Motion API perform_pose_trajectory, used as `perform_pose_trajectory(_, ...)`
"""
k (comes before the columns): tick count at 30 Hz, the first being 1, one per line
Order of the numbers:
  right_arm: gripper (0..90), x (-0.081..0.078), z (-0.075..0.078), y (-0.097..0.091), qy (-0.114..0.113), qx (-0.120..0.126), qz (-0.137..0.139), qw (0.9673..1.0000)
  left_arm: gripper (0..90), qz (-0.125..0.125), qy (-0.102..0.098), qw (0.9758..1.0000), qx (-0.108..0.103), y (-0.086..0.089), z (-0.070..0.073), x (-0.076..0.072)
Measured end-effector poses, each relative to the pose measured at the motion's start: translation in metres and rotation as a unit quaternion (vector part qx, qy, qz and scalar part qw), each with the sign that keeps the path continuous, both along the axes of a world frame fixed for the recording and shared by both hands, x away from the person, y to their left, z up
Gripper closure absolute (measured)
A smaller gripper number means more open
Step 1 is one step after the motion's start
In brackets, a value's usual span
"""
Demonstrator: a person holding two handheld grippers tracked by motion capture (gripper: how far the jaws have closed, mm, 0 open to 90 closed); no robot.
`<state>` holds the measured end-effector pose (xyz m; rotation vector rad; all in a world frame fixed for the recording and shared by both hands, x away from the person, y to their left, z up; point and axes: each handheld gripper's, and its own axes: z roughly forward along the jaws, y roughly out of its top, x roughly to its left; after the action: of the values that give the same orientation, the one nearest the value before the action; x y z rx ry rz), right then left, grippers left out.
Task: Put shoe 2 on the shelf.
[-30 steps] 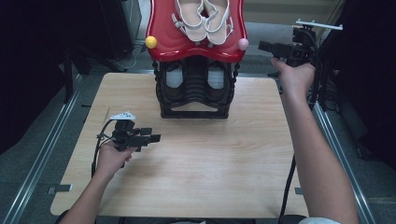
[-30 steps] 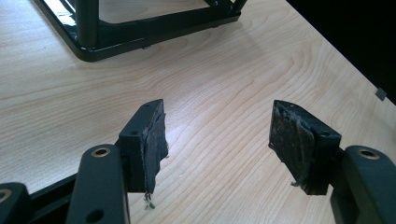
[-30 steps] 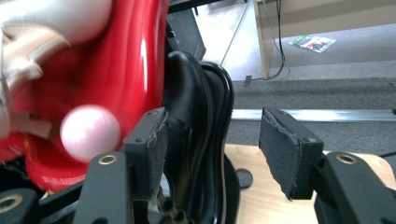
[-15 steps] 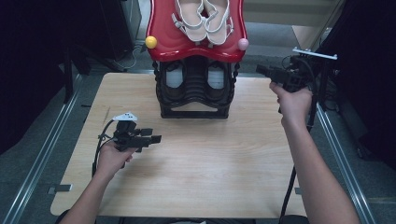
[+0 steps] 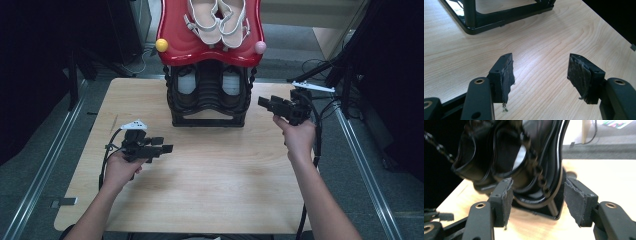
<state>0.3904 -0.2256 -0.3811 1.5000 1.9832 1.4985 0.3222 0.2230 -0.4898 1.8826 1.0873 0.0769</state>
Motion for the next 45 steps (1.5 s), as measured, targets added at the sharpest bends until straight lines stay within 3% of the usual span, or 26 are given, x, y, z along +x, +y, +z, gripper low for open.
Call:
perform_pose_trajectory(6, 43.0, -0.012, -0.026, 0.005, 0.014, 0.023, 0.014, 0.9995, 37.8, 0.002, 0.001, 1.0000, -0.001, 0.000, 0.000, 0.000)
perform_pose_trajectory(23, 42.9, -0.028, -0.093, 0.004, 0.046, 0.015, 0.025, 0.9985, 37.7, -0.001, 0.002, 1.0000, 0.001, -0.002, -0.002, 0.001)
perform_pose_trajectory(28, 42.9, -0.032, -0.104, 0.005, 0.054, 0.022, 0.032, 0.9978, 37.7, -0.003, 0.001, 1.0000, 0.004, -0.003, -0.001, 0.000)
perform_pose_trajectory(34, 42.4, -0.036, -0.111, 0.014, 0.044, -0.005, 0.045, 0.9980, 37.6, -0.004, 0.001, 1.0000, 0.001, -0.004, -0.001, 0.001)
perform_pose_trajectory(45, 42.3, -0.037, -0.119, 0.017, 0.055, -0.014, 0.052, 0.9970, 37.0, -0.012, 0.011, 0.9998, 0.013, -0.008, -0.005, 0.002)
